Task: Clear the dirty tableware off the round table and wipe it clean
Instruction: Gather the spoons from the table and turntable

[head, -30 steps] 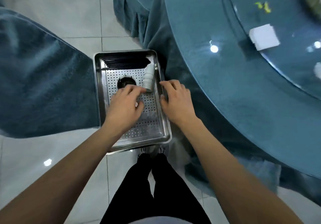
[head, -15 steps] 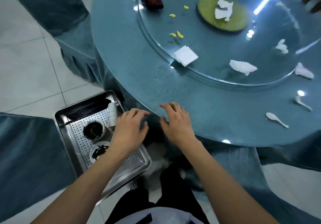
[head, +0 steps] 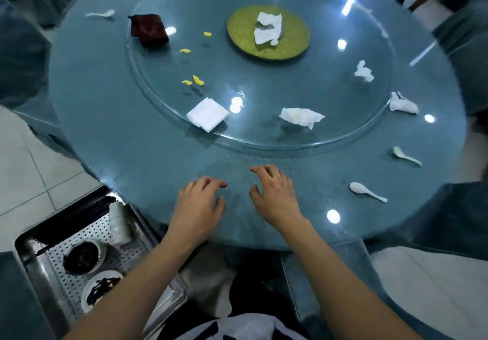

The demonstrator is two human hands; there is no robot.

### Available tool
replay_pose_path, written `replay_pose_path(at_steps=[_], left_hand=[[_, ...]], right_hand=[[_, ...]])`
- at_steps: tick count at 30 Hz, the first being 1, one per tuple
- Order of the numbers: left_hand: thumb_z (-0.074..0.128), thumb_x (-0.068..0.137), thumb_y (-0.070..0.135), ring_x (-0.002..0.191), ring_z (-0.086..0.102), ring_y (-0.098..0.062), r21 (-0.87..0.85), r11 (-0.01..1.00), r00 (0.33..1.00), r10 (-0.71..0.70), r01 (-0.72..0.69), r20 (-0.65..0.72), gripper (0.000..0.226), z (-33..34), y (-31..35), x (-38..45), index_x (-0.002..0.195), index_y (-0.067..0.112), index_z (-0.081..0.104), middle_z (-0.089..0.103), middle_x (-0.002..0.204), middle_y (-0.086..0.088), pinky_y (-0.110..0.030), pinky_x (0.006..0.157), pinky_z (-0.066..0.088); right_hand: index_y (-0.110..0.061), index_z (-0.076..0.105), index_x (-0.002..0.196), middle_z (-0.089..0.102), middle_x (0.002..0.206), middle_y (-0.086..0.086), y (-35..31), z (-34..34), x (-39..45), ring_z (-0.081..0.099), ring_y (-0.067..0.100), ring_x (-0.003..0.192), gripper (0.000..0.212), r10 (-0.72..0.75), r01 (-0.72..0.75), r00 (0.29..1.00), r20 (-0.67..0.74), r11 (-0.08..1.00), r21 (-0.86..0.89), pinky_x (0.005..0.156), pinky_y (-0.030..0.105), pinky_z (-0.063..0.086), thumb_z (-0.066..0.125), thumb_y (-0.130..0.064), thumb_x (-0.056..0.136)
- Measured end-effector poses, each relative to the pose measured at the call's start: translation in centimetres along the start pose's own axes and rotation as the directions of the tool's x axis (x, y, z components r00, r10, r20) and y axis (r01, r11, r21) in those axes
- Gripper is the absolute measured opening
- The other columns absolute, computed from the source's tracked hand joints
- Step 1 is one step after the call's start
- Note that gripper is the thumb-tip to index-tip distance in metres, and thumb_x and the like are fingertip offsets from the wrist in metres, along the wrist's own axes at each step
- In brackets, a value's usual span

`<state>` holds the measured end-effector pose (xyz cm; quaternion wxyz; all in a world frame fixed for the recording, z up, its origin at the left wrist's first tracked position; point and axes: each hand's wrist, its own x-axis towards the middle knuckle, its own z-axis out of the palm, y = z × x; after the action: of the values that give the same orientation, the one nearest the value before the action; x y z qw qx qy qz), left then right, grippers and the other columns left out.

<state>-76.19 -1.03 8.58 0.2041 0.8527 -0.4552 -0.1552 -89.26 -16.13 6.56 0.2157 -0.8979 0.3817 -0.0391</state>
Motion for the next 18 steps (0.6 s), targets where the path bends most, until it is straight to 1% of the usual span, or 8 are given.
replay_pose_path(at_steps=[2, 4, 7, 12, 15, 18], left_hand=[[0.045, 0.082, 0.035, 0.094, 0.064, -0.032, 0.027, 0.999, 0.999, 0.048, -0.048, -0.010, 0.039, 1.6, 1.9, 1.4, 0.109, 0.023, 0.070, 0.067, 0.104, -0.001, -0.044, 0.079, 0.052], [0.044, 0.081, 0.035, 0.092, 0.065, -0.031, 0.063, 0.994, 0.996, 0.093, -0.093, 0.002, 0.039, 3.1, 3.6, 2.7, 0.107, 0.023, 0.070, 0.067, 0.102, 0.000, -0.043, 0.077, 0.051], [0.044, 0.082, 0.034, 0.094, 0.065, -0.030, 0.088, 0.985, 0.987, 0.146, -0.151, 0.064, 0.038, 5.0, 5.7, 4.0, 0.107, 0.023, 0.069, 0.067, 0.103, 0.000, -0.042, 0.081, 0.050], [0.043, 0.083, 0.035, 0.092, 0.064, -0.029, 0.089, 0.959, 0.956, 0.253, -0.268, 0.149, 0.037, 7.4, 8.4, 5.0, 0.106, 0.024, 0.069, 0.067, 0.102, -0.001, -0.042, 0.080, 0.049], [0.044, 0.083, 0.033, 0.094, 0.064, -0.027, 0.070, 0.942, 0.931, 0.312, -0.329, 0.188, 0.036, 9.7, 9.1, 5.4, 0.107, 0.024, 0.069, 0.067, 0.103, 0.000, -0.041, 0.082, 0.048], [0.046, 0.084, 0.033, 0.095, 0.063, -0.027, 0.074, 0.919, 0.906, 0.364, -0.387, 0.218, 0.034, 12.3, 9.3, 5.8, 0.108, 0.025, 0.068, 0.066, 0.105, -0.001, -0.041, 0.084, 0.047]], right_hand=[[-0.024, 0.055, 0.133, 0.055, 0.125, 0.004, 3.1, -0.9, 0.5, 0.054, 0.029, 0.112, 0.043, 0.042, -0.042, 0.999, 0.010, 0.999, -0.017, 0.099, 0.044, 0.041, 0.057, -0.027, 0.090], [-0.023, 0.056, 0.131, 0.056, 0.123, 0.005, 6.2, -1.6, 0.7, 0.055, 0.030, 0.110, 0.044, 0.080, -0.080, 0.997, 0.001, 0.996, -0.025, 0.097, 0.045, 0.042, 0.056, -0.026, 0.088], [-0.021, 0.058, 0.130, 0.057, 0.121, 0.006, 10.2, -2.3, 0.3, 0.055, 0.031, 0.110, 0.042, 0.159, -0.159, 0.987, -0.017, 0.987, -0.036, 0.096, 0.044, 0.041, 0.058, -0.024, 0.088], [-0.022, 0.060, 0.128, 0.060, 0.120, 0.006, 15.4, -3.0, -1.4, 0.056, 0.031, 0.111, 0.040, 0.298, -0.302, 0.952, -0.063, 0.952, -0.055, 0.093, 0.044, 0.040, 0.061, -0.023, 0.087], [-0.019, 0.063, 0.122, 0.062, 0.116, 0.008, 18.7, -2.9, -2.4, 0.058, 0.033, 0.106, 0.036, 0.358, -0.371, 0.925, -0.128, 0.924, -0.096, 0.089, 0.045, 0.042, 0.064, -0.022, 0.086], [-0.016, 0.066, 0.117, 0.064, 0.112, 0.013, 22.3, -3.2, -2.3, 0.060, 0.038, 0.101, 0.034, 0.427, -0.455, 0.883, -0.196, 0.881, -0.128, 0.086, 0.045, 0.044, 0.066, -0.020, 0.083]])
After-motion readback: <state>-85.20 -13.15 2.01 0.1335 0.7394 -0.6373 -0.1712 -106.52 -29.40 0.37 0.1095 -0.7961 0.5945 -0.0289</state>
